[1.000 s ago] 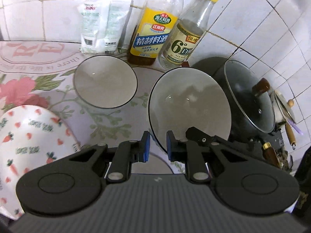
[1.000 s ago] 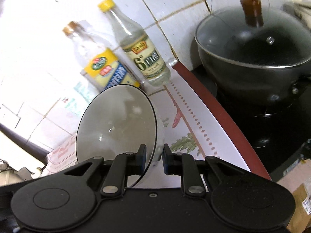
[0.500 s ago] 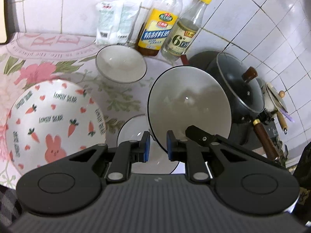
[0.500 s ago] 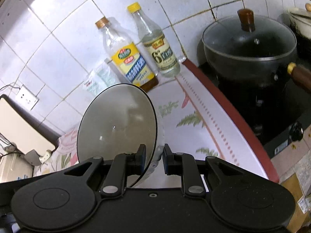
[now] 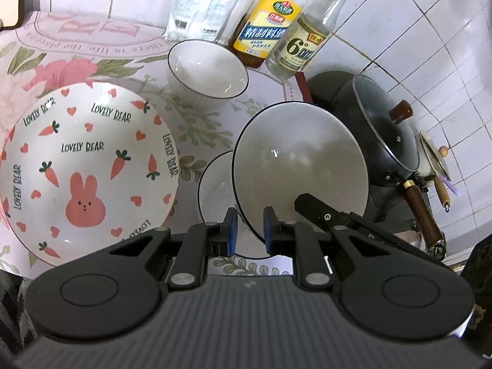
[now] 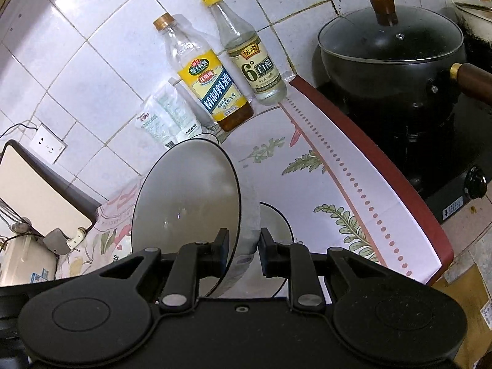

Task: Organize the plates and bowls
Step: 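Carry the small white bowl and lower it into the large white bowl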

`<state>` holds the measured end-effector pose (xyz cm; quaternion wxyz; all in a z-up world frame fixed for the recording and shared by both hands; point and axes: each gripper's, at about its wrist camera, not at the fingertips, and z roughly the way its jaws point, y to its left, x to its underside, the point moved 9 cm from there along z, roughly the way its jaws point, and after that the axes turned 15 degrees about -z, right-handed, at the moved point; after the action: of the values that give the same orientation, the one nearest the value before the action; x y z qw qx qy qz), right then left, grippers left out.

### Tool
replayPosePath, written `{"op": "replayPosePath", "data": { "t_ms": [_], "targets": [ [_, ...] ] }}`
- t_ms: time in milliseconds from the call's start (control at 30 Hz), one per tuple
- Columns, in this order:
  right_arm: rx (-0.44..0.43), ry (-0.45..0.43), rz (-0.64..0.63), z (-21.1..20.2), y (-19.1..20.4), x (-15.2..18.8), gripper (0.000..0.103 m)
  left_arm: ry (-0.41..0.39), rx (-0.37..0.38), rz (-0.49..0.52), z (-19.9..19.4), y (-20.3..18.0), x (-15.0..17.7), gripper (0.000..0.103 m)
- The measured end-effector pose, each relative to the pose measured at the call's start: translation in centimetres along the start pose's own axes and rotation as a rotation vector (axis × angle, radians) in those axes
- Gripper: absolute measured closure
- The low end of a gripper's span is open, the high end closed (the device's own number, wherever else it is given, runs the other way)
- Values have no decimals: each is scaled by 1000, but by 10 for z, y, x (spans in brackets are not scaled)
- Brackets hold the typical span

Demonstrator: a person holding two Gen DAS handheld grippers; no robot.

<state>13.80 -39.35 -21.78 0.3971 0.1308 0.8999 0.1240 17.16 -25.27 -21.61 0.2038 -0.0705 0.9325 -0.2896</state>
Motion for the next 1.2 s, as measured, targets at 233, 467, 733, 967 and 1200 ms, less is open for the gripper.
{"op": "replayPosePath", "data": {
  "t_ms": [233,467,733,967,1200],
  "targets": [
    [13,4,-26,8,0,8,79,24,-27,-17,11,11,5,87],
    [66,19,-147,16,9,16,79,43,-72,-5,17,16,7,88],
    [131,72,-252,20,13,22,78,69,-77,-30,21,24,9,88],
    [145,67,-307,24,15,23,75,71,-78,-52,25,26,7,88],
    [149,37,-356,26,16,21,73,75,-73,-69,27,29,4,87]
  ]
}}
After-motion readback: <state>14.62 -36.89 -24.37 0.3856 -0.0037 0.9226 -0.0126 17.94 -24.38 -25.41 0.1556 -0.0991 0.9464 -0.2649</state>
